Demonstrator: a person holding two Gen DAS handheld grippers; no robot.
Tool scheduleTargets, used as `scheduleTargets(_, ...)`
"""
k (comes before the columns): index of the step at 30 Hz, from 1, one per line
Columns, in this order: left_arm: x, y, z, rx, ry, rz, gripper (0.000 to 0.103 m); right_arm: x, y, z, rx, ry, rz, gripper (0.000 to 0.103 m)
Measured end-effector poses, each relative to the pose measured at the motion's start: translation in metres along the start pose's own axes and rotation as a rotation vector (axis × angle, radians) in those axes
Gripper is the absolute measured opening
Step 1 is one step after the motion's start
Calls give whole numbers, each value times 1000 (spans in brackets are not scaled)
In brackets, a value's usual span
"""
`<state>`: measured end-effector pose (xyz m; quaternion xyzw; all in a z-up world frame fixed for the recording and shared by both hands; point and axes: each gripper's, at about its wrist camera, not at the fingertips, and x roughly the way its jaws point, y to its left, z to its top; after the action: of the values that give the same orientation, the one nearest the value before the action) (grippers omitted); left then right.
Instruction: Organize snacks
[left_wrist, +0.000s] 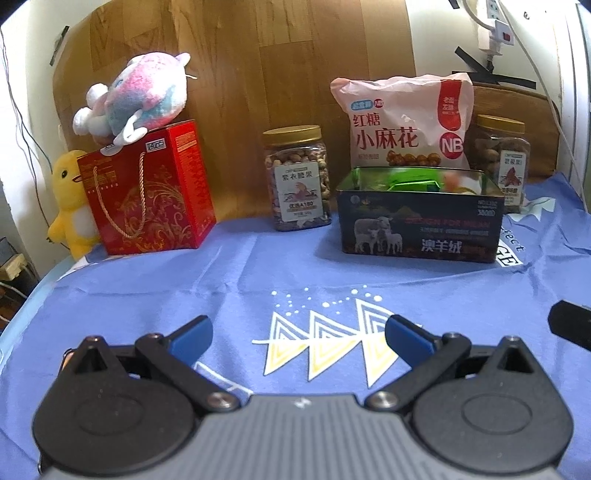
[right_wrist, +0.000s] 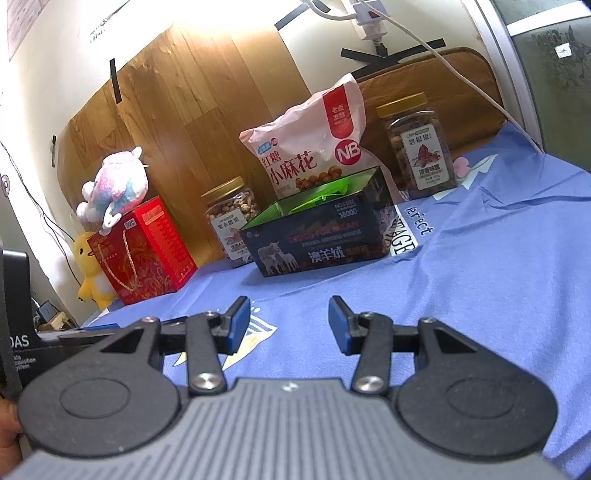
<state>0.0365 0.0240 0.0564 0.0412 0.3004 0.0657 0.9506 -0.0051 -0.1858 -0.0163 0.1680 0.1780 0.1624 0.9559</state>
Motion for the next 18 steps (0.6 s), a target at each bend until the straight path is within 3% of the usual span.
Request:
scheduleTargets(7,-1,-2,-2,19,-8,36,103,-2,-1,-1,8,-3,1,50)
scheduleTargets(18,2,-1,-4,27,14,33,103,-3,-3,-1,14,-3,0,51)
